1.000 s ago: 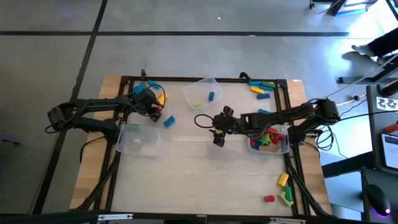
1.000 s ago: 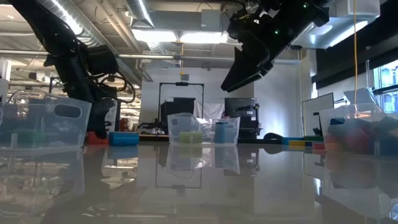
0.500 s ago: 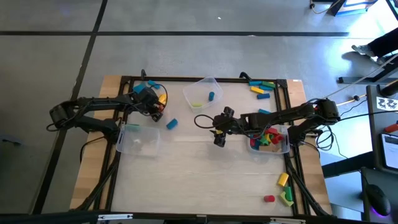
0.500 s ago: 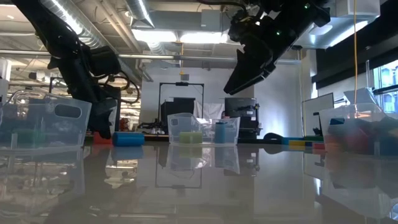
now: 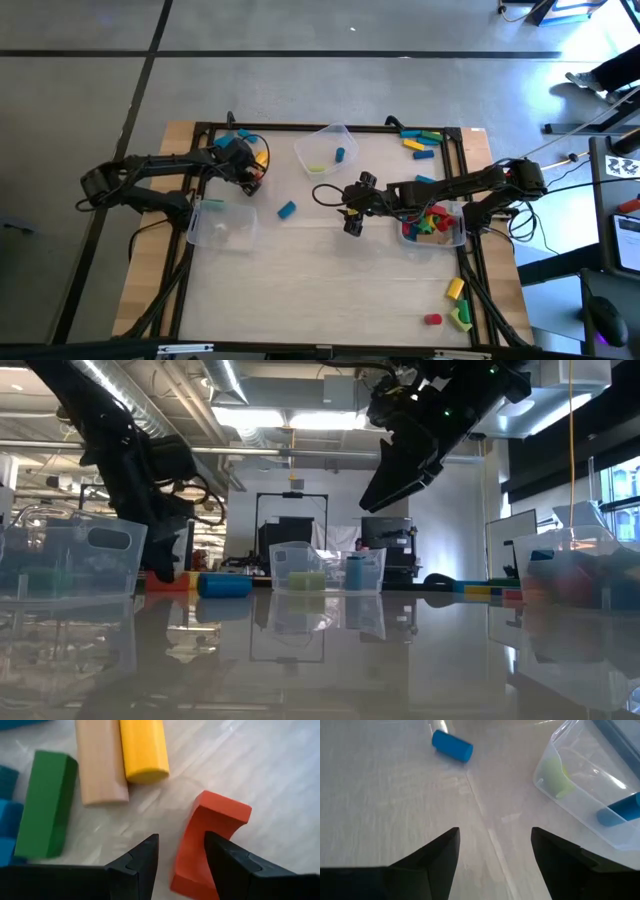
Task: Sort blocks by size
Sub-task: Put the orange arch block into the bottom right transparent bin
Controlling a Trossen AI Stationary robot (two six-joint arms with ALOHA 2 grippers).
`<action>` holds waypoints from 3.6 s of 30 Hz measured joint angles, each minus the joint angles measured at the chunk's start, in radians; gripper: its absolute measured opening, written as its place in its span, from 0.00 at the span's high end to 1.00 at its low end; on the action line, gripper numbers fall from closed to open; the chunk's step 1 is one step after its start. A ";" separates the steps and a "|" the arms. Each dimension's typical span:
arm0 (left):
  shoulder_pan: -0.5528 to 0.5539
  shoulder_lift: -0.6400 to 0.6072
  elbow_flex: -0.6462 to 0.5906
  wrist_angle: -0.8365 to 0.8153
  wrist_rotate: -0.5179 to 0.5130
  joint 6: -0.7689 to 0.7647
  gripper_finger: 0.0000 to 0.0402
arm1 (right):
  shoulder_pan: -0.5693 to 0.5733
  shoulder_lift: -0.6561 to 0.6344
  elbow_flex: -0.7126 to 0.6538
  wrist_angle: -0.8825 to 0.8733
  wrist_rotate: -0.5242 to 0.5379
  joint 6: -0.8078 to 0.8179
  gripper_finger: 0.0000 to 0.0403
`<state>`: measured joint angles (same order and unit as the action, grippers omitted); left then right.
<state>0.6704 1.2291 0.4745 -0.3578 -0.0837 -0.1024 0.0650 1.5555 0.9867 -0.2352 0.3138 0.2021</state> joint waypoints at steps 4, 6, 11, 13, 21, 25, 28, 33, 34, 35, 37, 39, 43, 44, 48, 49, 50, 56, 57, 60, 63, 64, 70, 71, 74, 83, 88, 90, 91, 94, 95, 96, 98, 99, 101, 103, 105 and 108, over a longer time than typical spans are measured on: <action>-0.010 -0.033 0.040 -0.058 -0.002 0.009 0.61 | 0.000 0.000 0.000 0.000 0.000 0.000 0.38; -0.011 -0.041 0.040 -0.059 -0.004 0.034 0.61 | 0.000 0.000 0.000 0.000 0.000 -0.005 0.38; -0.011 -0.041 0.038 0.077 -0.008 0.064 0.61 | 0.000 0.000 0.000 0.001 0.008 -0.023 0.38; -0.011 -0.041 0.043 0.115 -0.008 0.053 0.61 | 0.000 0.000 0.000 0.001 0.013 -0.027 0.38; -0.003 -0.013 0.077 0.035 0.005 0.031 0.51 | 0.000 0.000 0.000 0.001 0.016 -0.082 0.38; -0.025 -0.002 0.111 -0.056 0.026 0.044 0.40 | 0.000 0.000 0.000 -0.001 0.016 -0.106 0.38; -0.039 -0.001 0.103 -0.084 0.026 0.120 0.35 | 0.000 0.000 0.000 -0.001 0.016 -0.106 0.38; -0.051 0.017 0.071 -0.081 -0.030 0.139 0.34 | 0.000 0.000 0.000 -0.010 0.012 -0.106 0.38; -0.051 0.026 0.059 -0.063 -0.046 0.141 0.35 | 0.000 0.000 0.000 -0.010 0.005 -0.105 0.38; -0.048 0.036 0.048 -0.042 -0.049 0.141 0.35 | 0.000 0.000 0.000 -0.010 -0.002 -0.105 0.38; -0.048 0.060 0.031 -0.004 -0.034 0.142 0.36 | 0.000 0.000 0.000 -0.008 -0.022 -0.104 0.38; -0.050 0.088 0.026 0.020 0.002 0.139 0.37 | 0.000 0.000 0.000 -0.009 -0.036 -0.101 0.38; -0.049 0.133 0.029 0.048 0.025 0.144 0.38 | 0.000 0.000 0.000 -0.011 -0.045 -0.102 0.38; -0.048 0.140 0.029 0.052 0.028 0.150 0.39 | 0.000 0.000 0.000 -0.011 -0.045 -0.102 0.38; -0.049 0.148 0.028 0.077 0.032 0.163 0.43 | 0.001 0.000 0.000 -0.029 -0.045 -0.093 0.38; -0.049 0.148 0.027 0.084 0.033 0.166 0.45 | 0.001 0.000 0.000 -0.037 -0.045 -0.087 0.38; -0.049 0.148 0.027 0.089 0.033 0.169 0.47 | 0.001 0.000 0.000 -0.049 -0.045 -0.079 0.38; -0.049 0.150 0.026 0.100 0.037 0.202 0.65 | 0.001 0.000 0.000 -0.130 -0.047 -0.026 0.38; -0.050 0.151 0.026 0.100 0.040 0.209 0.68 | 0.001 0.000 0.000 -0.142 -0.055 -0.018 0.38; -0.050 0.151 0.026 0.104 0.057 0.216 0.72 | 0.001 0.000 0.000 -0.165 -0.101 0.001 0.38; -0.050 0.148 0.027 0.105 0.058 0.220 0.72 | 0.001 0.000 0.000 -0.188 -0.136 0.007 0.38; -0.050 0.146 0.030 0.104 0.058 0.219 0.72 | 0.001 0.000 0.000 -0.195 -0.147 0.009 0.38; -0.072 0.069 0.062 0.036 0.075 0.189 0.71 | 0.001 -0.010 0.000 -0.246 -0.177 0.024 0.38; -0.082 0.049 0.070 0.037 0.075 0.184 0.71 | 0.001 -0.017 0.000 -0.241 -0.177 0.027 0.38; -0.121 -0.008 0.077 0.034 0.082 0.171 0.71 | 0.001 -0.042 0.000 -0.224 -0.176 0.029 0.38; -0.252 -0.084 0.081 0.276 0.139 0.191 0.69 | 0.000 -0.063 0.000 0.074 -0.041 0.013 0.38; -0.299 -0.071 0.081 0.405 0.138 0.236 0.69 | -0.007 -0.032 0.000 0.262 -0.016 -0.050 0.38; -0.315 -0.057 0.081 0.468 0.139 0.238 0.69 | -0.008 -0.031 0.000 0.326 0.009 -0.044 0.38; -0.321 -0.050 0.081 0.491 0.139 0.237 0.70 | -0.014 -0.031 0.000 0.348 0.022 -0.026 0.38; -0.338 -0.023 0.081 0.584 0.137 0.224 0.70 | -0.033 -0.025 0.000 0.384 0.032 0.003 0.38; -0.343 -0.015 0.081 0.608 0.137 0.218 0.70 | -0.037 -0.020 0.000 0.394 0.024 0.003 0.38; -0.348 -0.006 0.081 0.634 0.136 0.211 0.69 | -0.042 -0.013 0.000 0.408 0.014 0.003 0.38; -0.360 0.011 0.081 0.679 0.136 0.194 0.69 | -0.048 0.008 0.001 0.452 -0.006 0.003 0.38; -0.365 0.014 0.081 0.689 0.136 0.189 0.69 | -0.046 0.024 0.008 0.473 -0.009 0.002 0.38; -0.379 0.024 0.082 0.714 0.137 0.171 0.69 | -0.046 0.055 0.028 0.476 -0.007 -0.028 0.38; -0.391 0.025 0.082 0.707 0.136 0.137 0.70 | -0.043 0.089 0.061 0.476 0.029 -0.074 0.38; -0.402 0.025 0.082 0.708 0.136 0.115 0.70 | -0.030 0.113 0.087 0.463 0.080 -0.127 0.38; -0.407 0.024 0.082 0.709 0.137 0.065 0.70 | -0.017 0.129 0.114 0.465 0.134 -0.223 0.38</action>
<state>0.2634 1.2528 0.5564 0.3514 0.0530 -0.0375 0.0476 1.6848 1.1008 0.2298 0.4482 -0.0211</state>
